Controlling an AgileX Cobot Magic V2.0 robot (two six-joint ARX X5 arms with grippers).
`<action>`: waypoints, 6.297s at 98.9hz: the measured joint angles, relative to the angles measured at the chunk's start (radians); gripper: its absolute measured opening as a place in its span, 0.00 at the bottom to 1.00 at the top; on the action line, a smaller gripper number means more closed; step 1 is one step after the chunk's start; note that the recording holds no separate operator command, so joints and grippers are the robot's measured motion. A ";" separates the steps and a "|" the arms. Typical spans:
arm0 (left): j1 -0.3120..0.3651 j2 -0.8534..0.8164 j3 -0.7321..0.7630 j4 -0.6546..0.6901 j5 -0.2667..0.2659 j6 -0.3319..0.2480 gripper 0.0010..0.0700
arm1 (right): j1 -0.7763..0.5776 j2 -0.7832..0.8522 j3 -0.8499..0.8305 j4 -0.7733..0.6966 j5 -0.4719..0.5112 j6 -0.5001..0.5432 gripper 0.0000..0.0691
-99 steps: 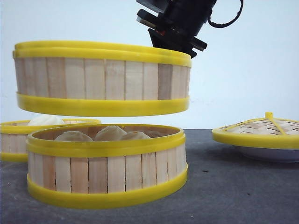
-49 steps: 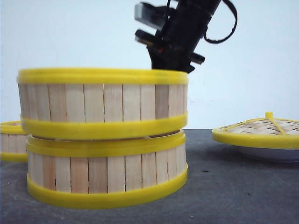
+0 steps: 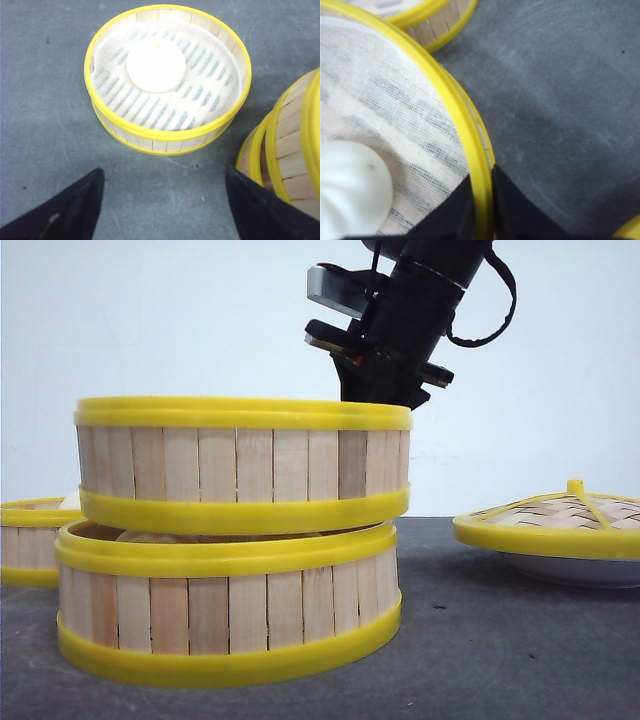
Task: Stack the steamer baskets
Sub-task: 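Lower the basket onto the nearest basket and open the right gripper, then withdraw the right gripper and move the left gripper toward the remaining basket, then grasp the rim of the remaining bun basket with the left gripper, then lift the basket with the left gripper over the two-basket stack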
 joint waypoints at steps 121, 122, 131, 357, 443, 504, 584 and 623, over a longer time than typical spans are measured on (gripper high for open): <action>0.000 0.004 0.000 0.004 0.000 0.001 0.67 | 0.006 0.037 0.002 0.003 -0.044 0.025 0.61; 0.000 0.004 0.000 0.004 0.000 0.001 0.67 | 0.006 0.037 0.002 0.002 -0.046 0.025 0.61; 0.000 0.005 0.000 0.004 0.000 0.000 0.67 | 0.006 0.009 0.003 -0.018 -0.055 0.025 0.61; 0.184 0.976 0.482 0.126 0.000 -0.023 0.02 | -0.019 -0.662 0.015 -0.522 0.259 0.104 0.61; 0.204 0.977 1.185 -0.473 0.234 0.072 0.02 | -0.019 -0.662 0.015 -0.523 0.261 0.119 0.61; -0.019 0.903 1.234 -0.773 0.179 0.180 0.02 | -0.226 -0.761 -0.094 -0.508 0.143 0.069 0.61; -0.242 0.572 0.659 -0.476 0.154 0.091 0.02 | -0.361 -0.916 -0.277 -0.476 0.092 0.015 0.61; -0.267 0.609 0.644 -0.344 0.158 0.054 0.02 | -0.361 -0.916 -0.277 -0.476 0.091 0.013 0.61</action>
